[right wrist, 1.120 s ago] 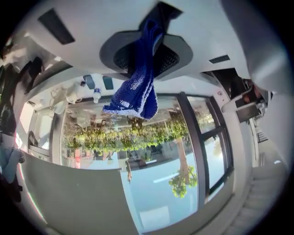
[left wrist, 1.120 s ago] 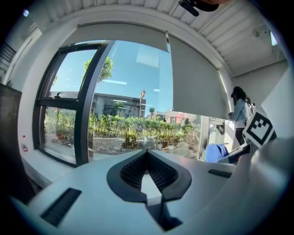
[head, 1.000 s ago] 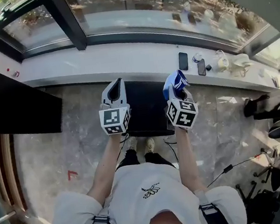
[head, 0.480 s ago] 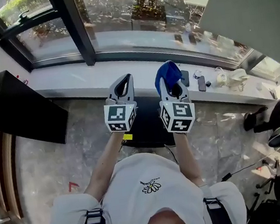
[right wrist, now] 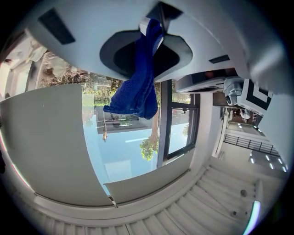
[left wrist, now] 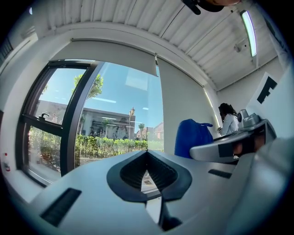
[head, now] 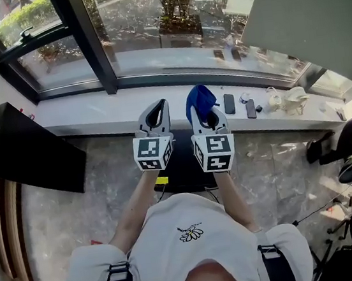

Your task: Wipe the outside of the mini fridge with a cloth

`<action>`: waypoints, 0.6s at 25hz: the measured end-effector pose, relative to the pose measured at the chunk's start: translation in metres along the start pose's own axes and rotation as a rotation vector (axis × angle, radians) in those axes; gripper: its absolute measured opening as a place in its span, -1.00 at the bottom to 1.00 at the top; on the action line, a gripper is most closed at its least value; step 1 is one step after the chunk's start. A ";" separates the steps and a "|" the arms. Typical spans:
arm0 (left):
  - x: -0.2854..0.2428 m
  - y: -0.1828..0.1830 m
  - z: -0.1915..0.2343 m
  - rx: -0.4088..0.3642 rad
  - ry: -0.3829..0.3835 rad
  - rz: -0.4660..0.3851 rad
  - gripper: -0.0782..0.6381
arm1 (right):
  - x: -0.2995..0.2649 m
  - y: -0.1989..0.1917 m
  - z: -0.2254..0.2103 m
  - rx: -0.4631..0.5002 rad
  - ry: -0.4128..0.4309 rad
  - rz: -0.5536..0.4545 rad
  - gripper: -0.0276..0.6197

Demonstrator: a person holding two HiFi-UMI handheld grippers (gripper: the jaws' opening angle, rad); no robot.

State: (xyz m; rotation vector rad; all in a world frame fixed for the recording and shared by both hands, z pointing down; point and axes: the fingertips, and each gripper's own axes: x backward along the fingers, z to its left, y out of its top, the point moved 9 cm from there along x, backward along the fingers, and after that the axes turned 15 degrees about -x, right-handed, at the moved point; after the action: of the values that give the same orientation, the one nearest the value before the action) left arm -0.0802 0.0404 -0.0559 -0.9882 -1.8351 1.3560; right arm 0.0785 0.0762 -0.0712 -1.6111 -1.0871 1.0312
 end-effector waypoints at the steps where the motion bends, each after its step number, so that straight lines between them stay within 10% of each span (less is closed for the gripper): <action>1: 0.000 0.001 0.000 -0.001 0.001 -0.002 -0.77 | 0.000 0.000 0.000 -0.001 -0.001 -0.001 -0.67; 15: 0.004 -0.005 -0.002 0.010 0.001 0.007 -0.77 | 0.000 -0.004 0.003 0.000 -0.001 0.004 -0.67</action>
State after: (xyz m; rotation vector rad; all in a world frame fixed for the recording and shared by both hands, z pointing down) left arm -0.0814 0.0443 -0.0502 -0.9904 -1.8240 1.3672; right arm 0.0752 0.0778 -0.0675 -1.6132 -1.0848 1.0347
